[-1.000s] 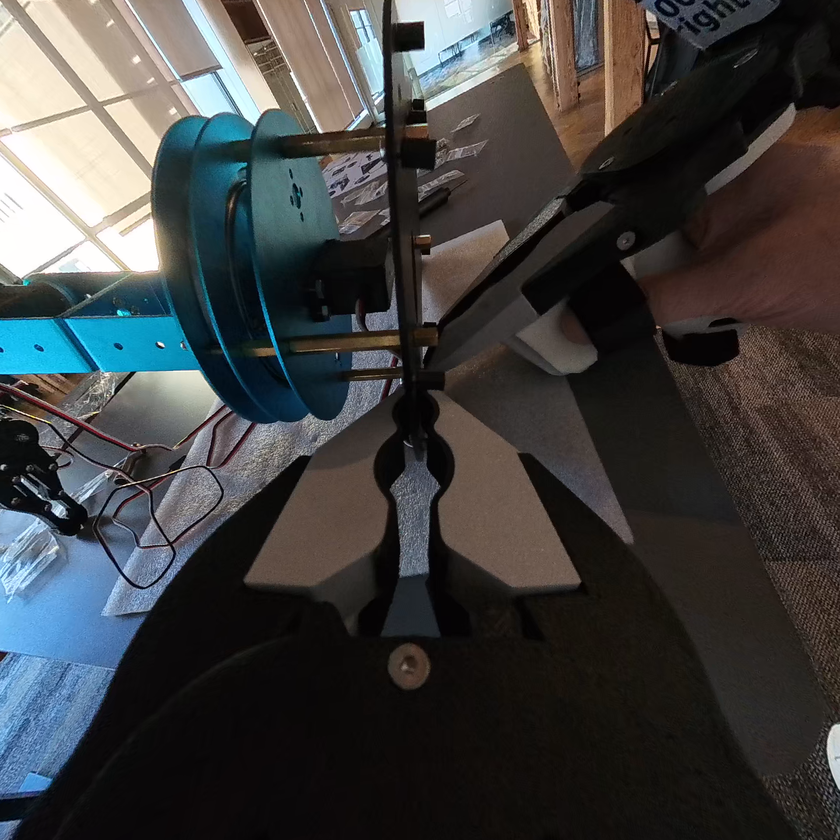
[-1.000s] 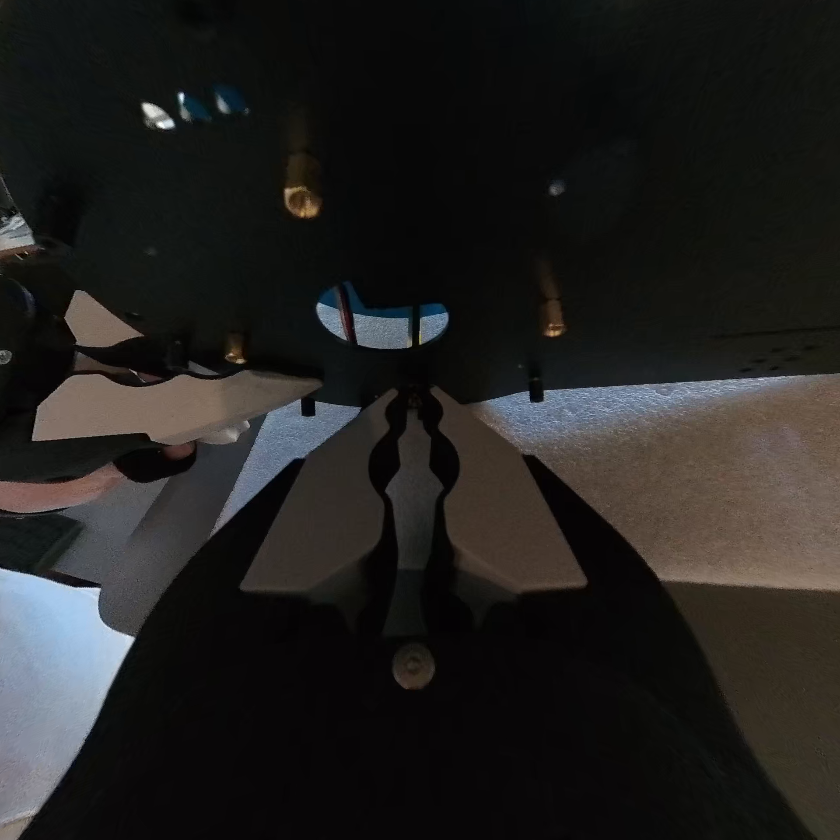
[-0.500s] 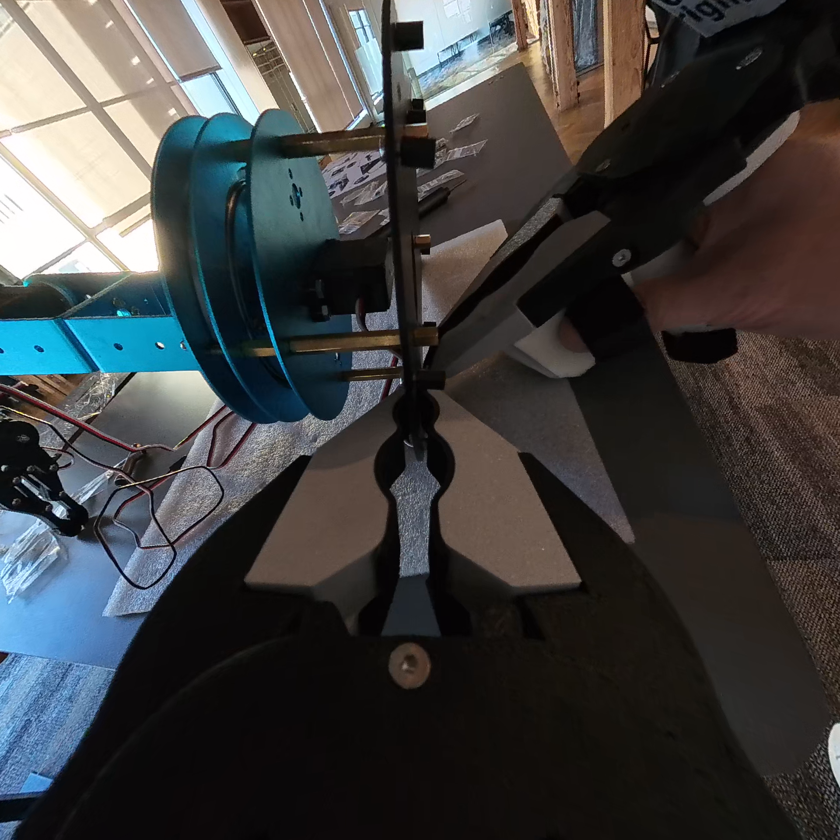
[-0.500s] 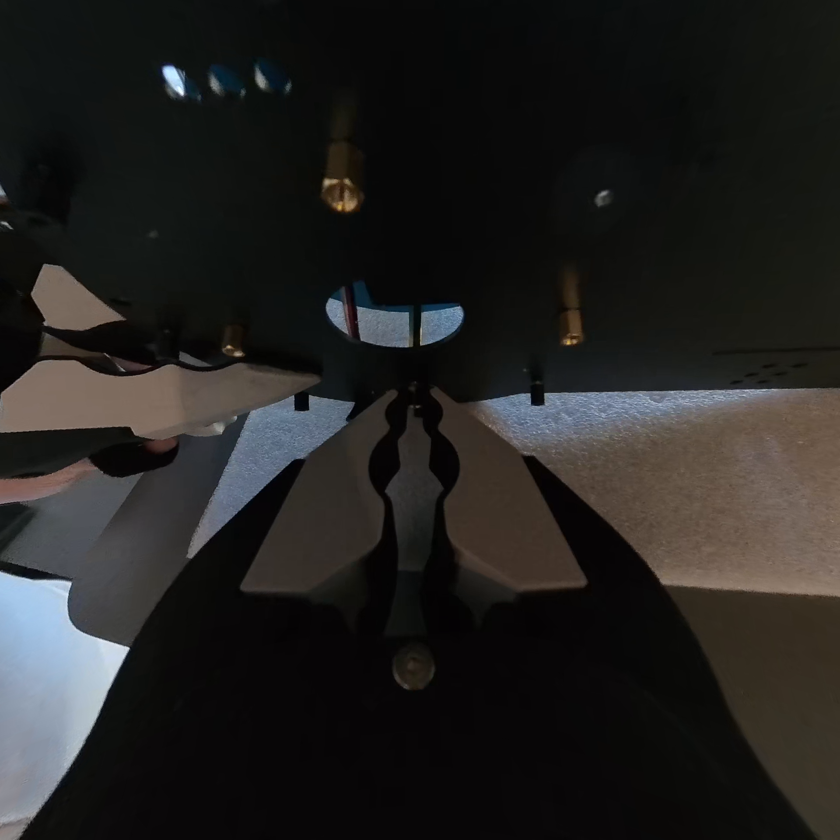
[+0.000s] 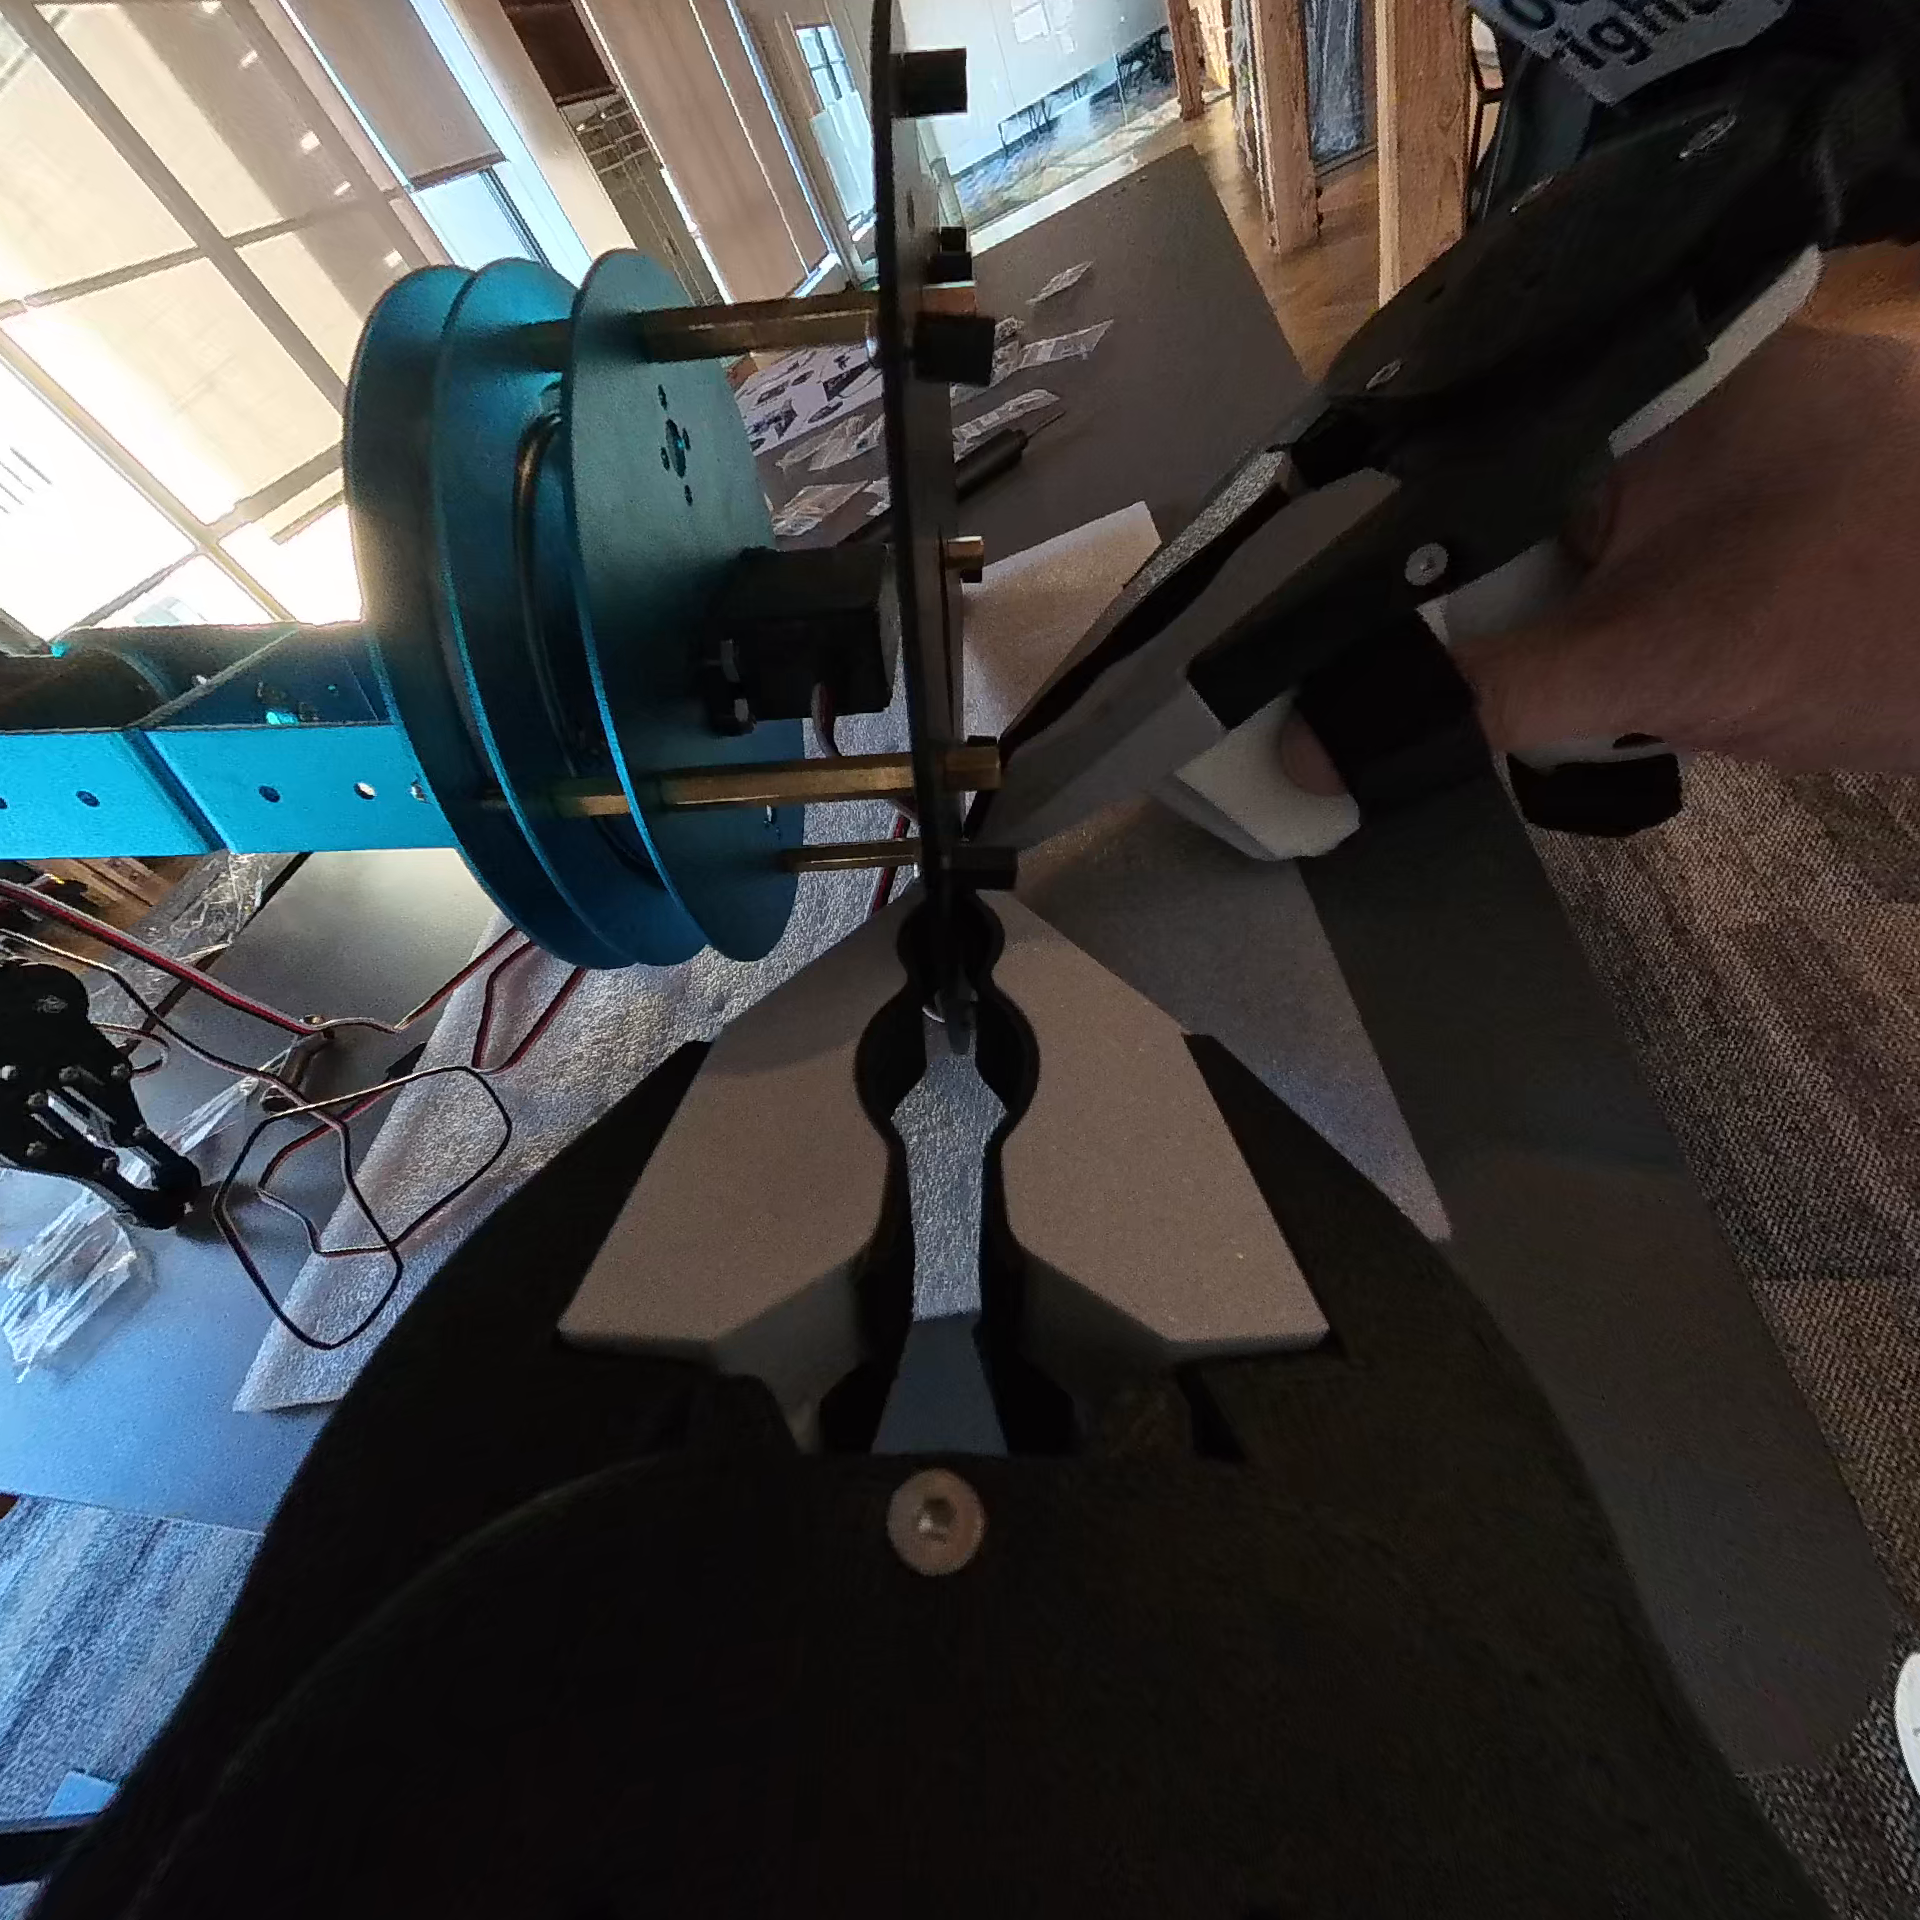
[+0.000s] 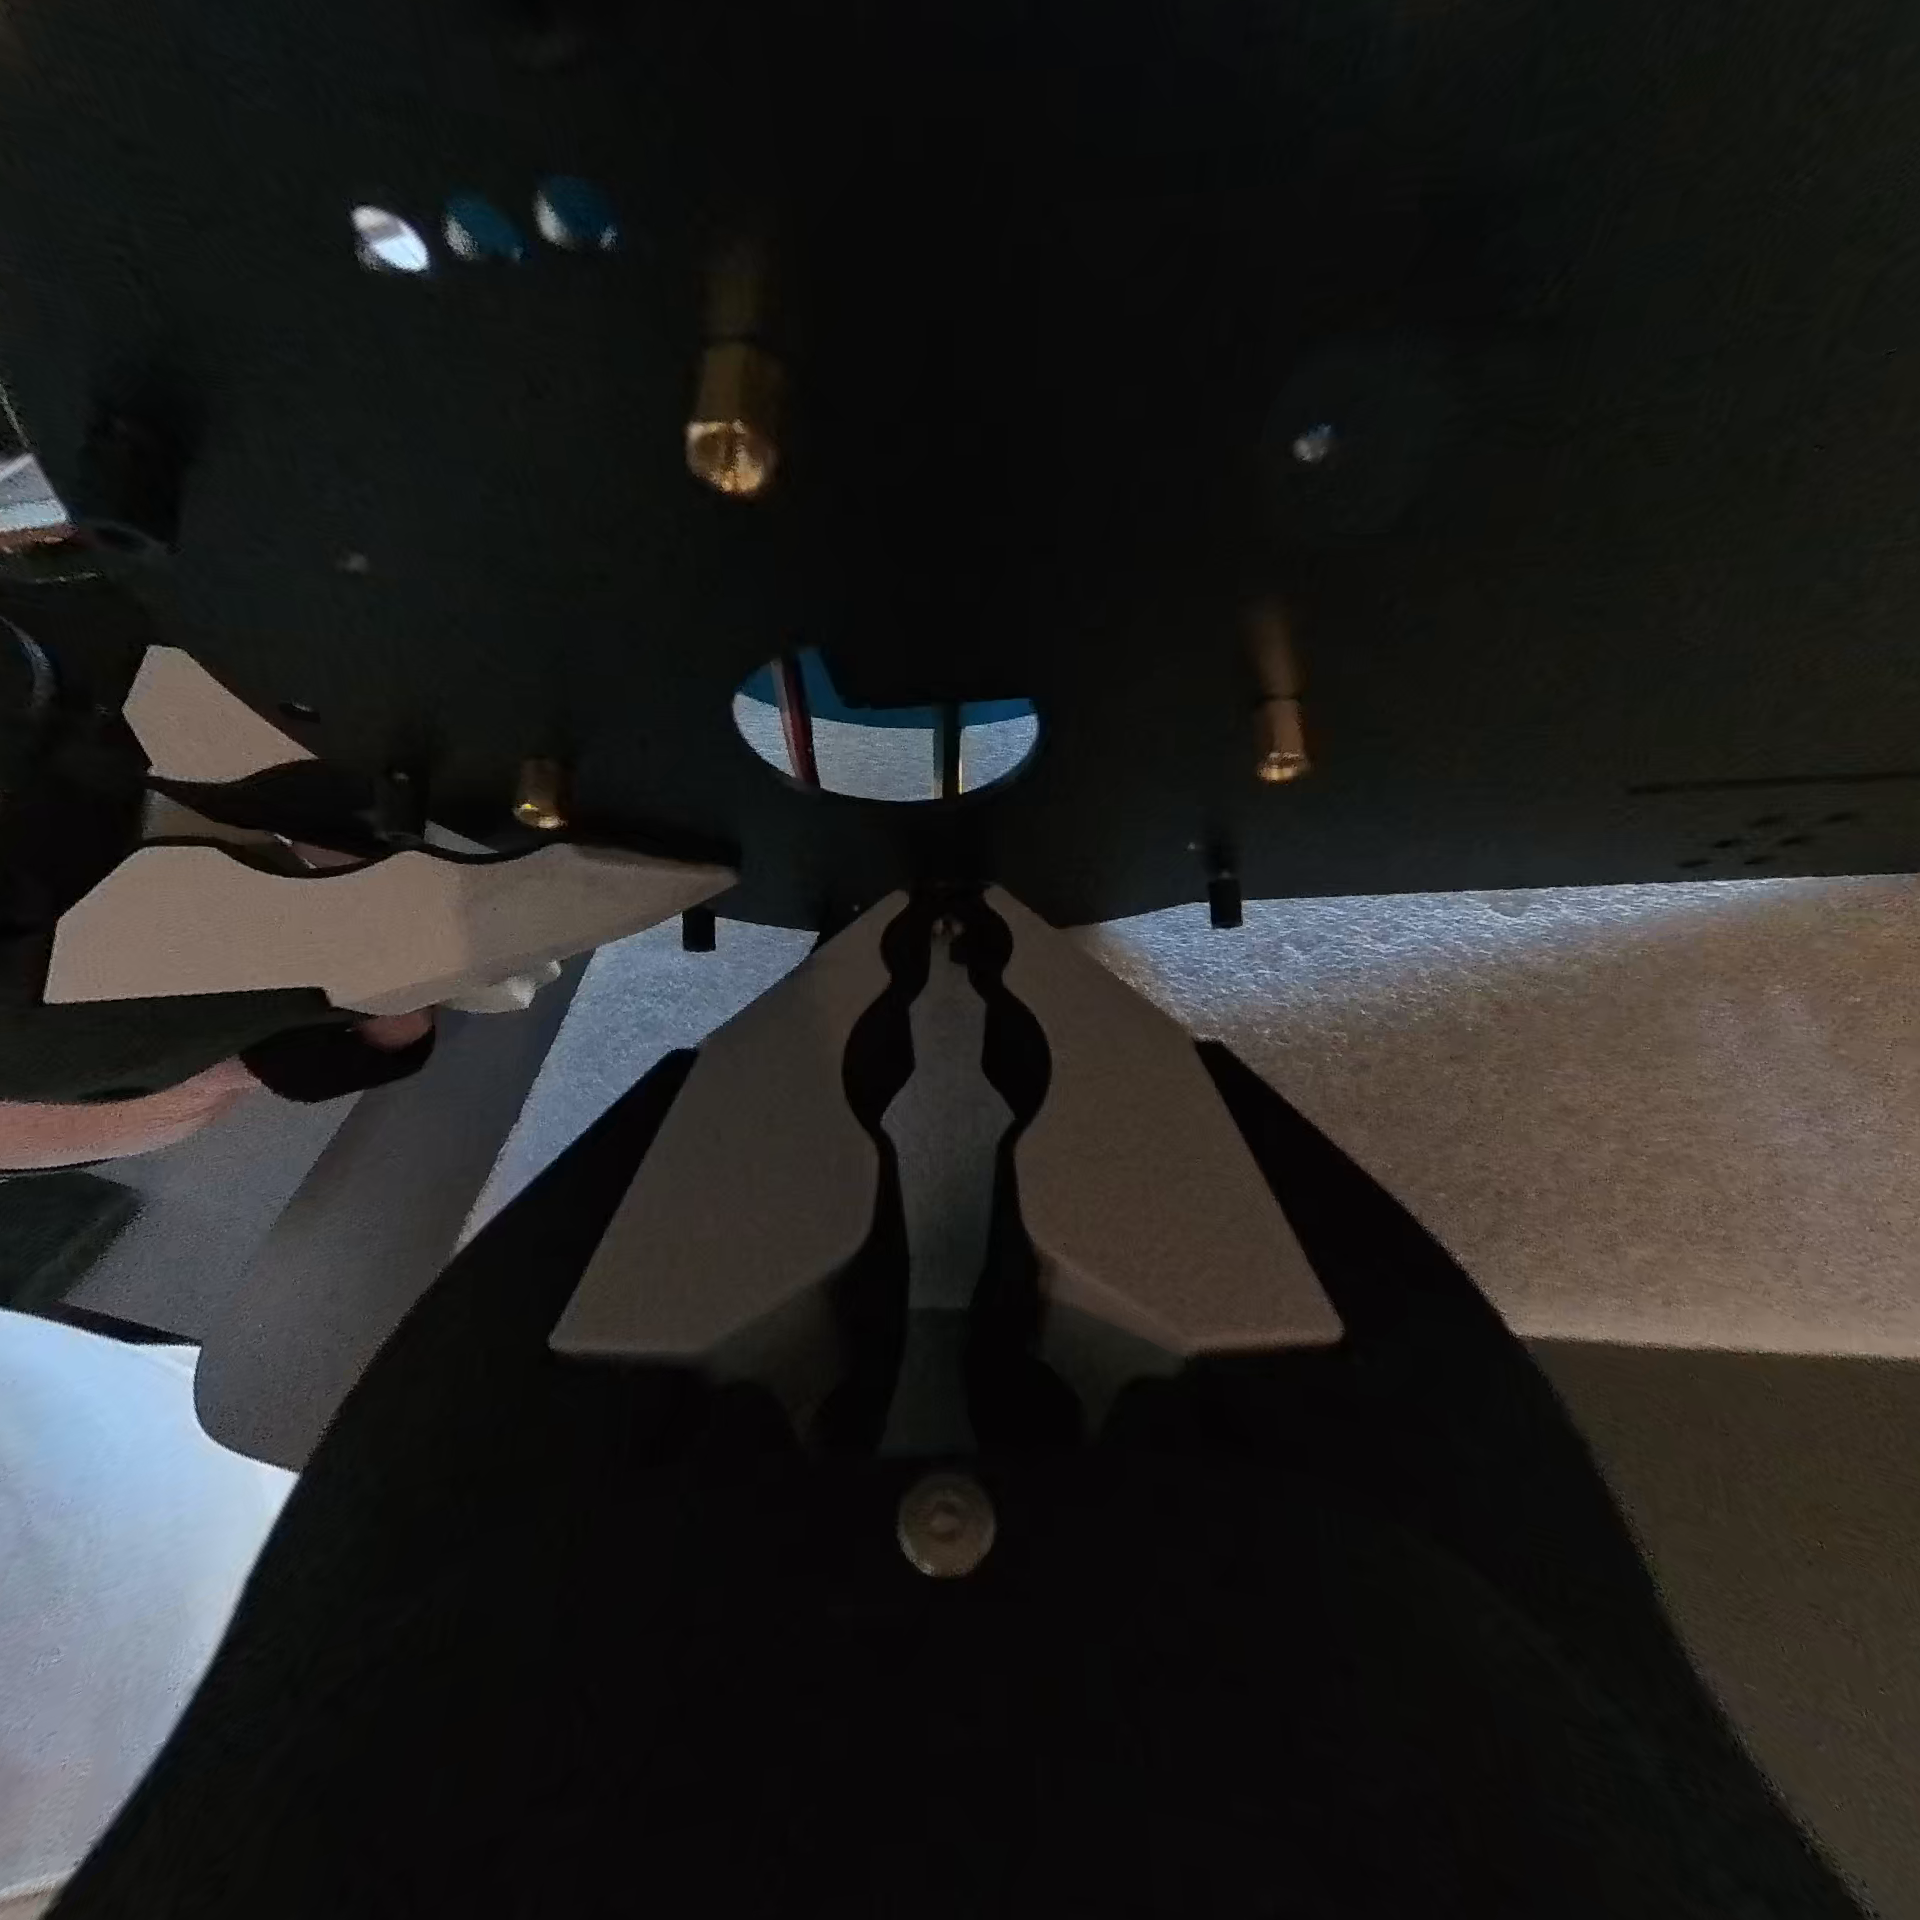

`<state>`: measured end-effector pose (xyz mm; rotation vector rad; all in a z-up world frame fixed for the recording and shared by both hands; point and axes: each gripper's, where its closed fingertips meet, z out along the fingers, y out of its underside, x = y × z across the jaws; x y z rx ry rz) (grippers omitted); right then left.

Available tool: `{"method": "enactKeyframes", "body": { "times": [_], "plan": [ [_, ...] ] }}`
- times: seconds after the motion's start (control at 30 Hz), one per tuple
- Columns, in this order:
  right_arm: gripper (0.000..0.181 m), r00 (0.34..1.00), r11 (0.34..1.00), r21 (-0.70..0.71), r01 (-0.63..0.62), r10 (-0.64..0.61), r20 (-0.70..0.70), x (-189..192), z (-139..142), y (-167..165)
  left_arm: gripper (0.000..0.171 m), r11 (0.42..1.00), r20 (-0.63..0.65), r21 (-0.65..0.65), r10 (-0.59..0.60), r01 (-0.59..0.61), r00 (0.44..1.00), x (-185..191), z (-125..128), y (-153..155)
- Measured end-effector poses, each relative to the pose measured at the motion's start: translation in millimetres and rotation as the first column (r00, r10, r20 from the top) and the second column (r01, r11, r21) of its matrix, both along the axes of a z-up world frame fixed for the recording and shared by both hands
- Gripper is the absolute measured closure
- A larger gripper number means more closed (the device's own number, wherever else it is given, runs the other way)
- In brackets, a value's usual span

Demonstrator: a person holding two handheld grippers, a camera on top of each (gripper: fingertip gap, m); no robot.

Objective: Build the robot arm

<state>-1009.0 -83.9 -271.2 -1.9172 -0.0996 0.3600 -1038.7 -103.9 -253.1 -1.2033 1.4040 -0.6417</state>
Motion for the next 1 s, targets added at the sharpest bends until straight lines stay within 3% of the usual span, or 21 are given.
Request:
{"method": "enactKeyframes", "body": {
  "times": [1.0],
  "plan": [
    [0.177, 0.994, 1.000, 0.001, 0.010, -0.010, -0.108, 5.3, 2.6, -1.3, 0.171, 1.000, -0.002, -0.006, -0.003, 0.003, 1.000, 0.0, 0.2, -0.1]
  ]
}}
